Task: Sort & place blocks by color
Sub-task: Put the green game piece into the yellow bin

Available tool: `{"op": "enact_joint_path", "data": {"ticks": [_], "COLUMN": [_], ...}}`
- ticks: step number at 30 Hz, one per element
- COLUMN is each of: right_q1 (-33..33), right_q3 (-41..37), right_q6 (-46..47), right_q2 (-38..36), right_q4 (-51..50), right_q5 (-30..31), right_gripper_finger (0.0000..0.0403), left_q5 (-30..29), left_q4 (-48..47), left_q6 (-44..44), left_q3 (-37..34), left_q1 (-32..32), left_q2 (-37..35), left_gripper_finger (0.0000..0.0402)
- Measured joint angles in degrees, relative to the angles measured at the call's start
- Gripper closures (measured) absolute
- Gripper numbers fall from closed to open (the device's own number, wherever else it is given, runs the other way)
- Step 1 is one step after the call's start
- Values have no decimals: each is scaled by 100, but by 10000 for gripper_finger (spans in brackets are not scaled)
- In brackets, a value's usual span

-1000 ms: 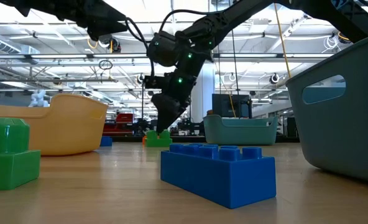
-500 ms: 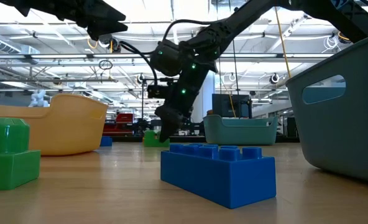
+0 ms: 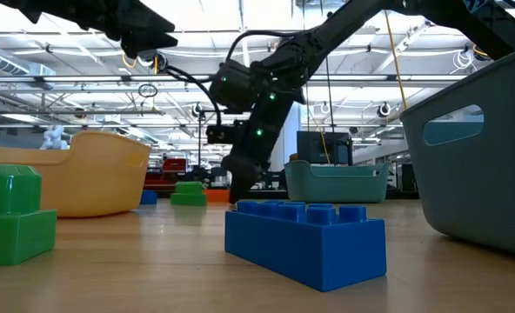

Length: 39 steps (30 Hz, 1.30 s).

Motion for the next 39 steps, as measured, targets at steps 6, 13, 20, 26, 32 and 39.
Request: {"op": "enact_joint_path", "data": {"ticks": [6, 13, 20, 26, 32, 39], "right_q1": [13, 206, 377, 377, 377, 396], "right_q3": [2, 11, -24, -387, -638, -662], "right_q6": [467, 694, 1010, 1273, 1334, 1359], "right_q2": [-72, -261, -187, -186, -167, 23], "right_q4": [249, 1051, 1516, 2320, 2775, 3027], "right_q5": [-30, -305, 58, 284, 349, 329], "right_gripper_finger": [336, 232, 138, 113, 120, 134], "left_q5": [0, 0, -2, -7, -4, -4], "left_q4": [-9, 16, -34, -29, -122, -149], "left_q6": [-1, -2, -55, -109, -55, 1], "left_q3": [0, -2, -7, -9, -9, -9], "left_q1": [0, 2, 2, -23, -46, -46], "left_q2": [0, -52, -245, -377, -540, -732], "left_gripper_finger": [197, 197, 197, 197, 197, 197]}}
